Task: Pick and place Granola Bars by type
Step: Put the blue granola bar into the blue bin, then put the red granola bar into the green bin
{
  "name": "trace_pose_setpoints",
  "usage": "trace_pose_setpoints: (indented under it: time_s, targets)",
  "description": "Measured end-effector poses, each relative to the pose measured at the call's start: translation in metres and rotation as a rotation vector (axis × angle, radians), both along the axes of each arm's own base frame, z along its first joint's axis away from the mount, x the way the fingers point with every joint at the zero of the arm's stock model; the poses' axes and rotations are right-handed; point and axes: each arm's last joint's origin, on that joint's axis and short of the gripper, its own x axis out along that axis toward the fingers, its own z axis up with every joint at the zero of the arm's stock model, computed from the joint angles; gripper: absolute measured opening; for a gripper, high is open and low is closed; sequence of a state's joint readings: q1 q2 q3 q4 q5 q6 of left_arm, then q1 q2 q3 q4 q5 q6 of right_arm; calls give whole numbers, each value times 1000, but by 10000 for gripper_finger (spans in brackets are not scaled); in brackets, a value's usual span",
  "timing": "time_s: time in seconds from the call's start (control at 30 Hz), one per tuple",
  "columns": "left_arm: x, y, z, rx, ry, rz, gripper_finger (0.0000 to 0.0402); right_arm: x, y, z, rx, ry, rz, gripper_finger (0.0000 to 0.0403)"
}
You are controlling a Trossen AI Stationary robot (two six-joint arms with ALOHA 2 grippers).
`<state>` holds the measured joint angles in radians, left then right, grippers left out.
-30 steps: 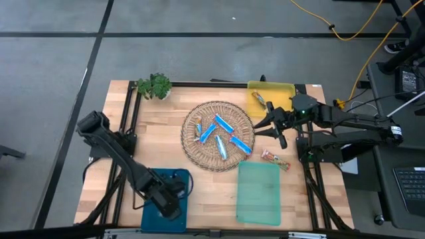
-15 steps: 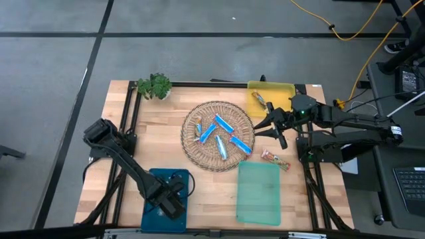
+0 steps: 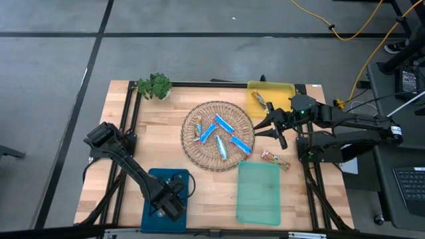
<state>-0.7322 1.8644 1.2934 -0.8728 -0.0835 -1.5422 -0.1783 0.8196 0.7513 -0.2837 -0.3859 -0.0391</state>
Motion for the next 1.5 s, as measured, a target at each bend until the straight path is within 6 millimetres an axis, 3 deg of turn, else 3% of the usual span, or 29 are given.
trace_pose_setpoints:
  time_s: [0.23, 0.7, 0.93, 1.23, 1.5]
  targets:
    - [0, 0, 0, -10, 5, 24, 39, -1, 0, -2, -16, 19, 7, 117]
    - [0, 0, 0, -11, 1, 69, 107, -1, 0, -4, -34, 32, 15, 117]
    - [2, 0, 3, -19, -7, 73, 111, -1, 0, -4, -34, 33, 15, 117]
    - [22, 4, 22, -62, -60, 72, 111, -1, 0, -4, -33, 33, 15, 117]
    - [52, 25, 45, -21, -175, -5, 107, -1, 0, -4, -34, 30, 15, 117]
